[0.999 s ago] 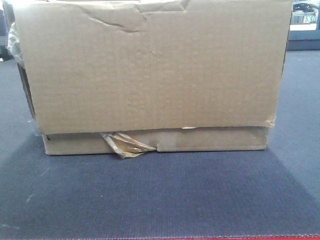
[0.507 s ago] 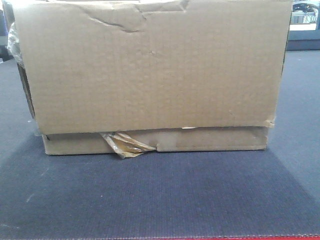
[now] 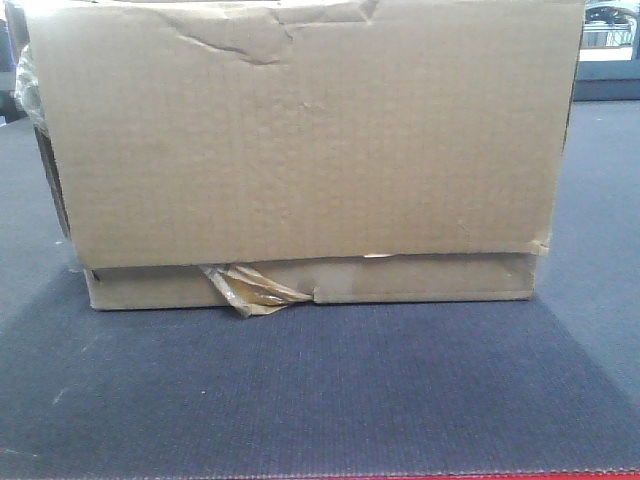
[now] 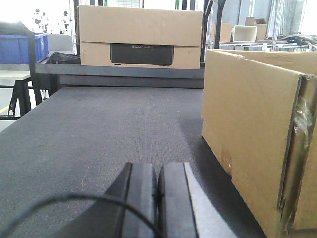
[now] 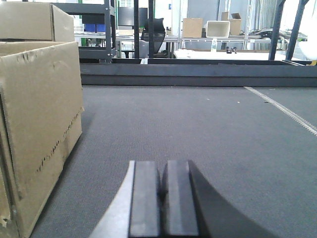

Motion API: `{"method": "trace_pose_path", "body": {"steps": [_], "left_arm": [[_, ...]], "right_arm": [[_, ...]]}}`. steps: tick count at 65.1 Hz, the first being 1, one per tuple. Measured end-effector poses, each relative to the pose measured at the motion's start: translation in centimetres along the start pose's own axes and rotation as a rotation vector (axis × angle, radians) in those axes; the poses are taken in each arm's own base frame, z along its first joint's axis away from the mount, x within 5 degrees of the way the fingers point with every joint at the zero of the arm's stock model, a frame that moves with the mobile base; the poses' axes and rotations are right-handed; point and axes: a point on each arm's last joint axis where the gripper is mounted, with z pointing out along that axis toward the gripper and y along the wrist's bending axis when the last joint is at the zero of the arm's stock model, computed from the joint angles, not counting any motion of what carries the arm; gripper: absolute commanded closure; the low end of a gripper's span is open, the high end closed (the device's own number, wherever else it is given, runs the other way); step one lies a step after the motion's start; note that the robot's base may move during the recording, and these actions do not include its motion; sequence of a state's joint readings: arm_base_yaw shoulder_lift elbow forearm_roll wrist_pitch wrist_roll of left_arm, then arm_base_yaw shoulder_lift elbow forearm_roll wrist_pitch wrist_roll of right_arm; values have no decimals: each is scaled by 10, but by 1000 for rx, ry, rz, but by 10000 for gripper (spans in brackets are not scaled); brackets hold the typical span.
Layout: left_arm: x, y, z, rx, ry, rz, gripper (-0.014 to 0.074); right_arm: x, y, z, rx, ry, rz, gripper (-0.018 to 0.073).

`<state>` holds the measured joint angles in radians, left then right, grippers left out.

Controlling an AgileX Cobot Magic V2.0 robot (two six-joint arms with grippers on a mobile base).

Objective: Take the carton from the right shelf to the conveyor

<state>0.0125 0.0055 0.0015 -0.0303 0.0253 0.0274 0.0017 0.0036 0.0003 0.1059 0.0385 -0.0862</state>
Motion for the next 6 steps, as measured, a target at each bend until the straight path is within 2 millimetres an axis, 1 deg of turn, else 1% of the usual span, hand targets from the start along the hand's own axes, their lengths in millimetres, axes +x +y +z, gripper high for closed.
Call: {"method": "trace_pose_path", "body": {"steps": [6], "left_arm": [[0,0,0,0,0,0,602]], "right_arm": [[0,0,0,0,0,0,616]]}}
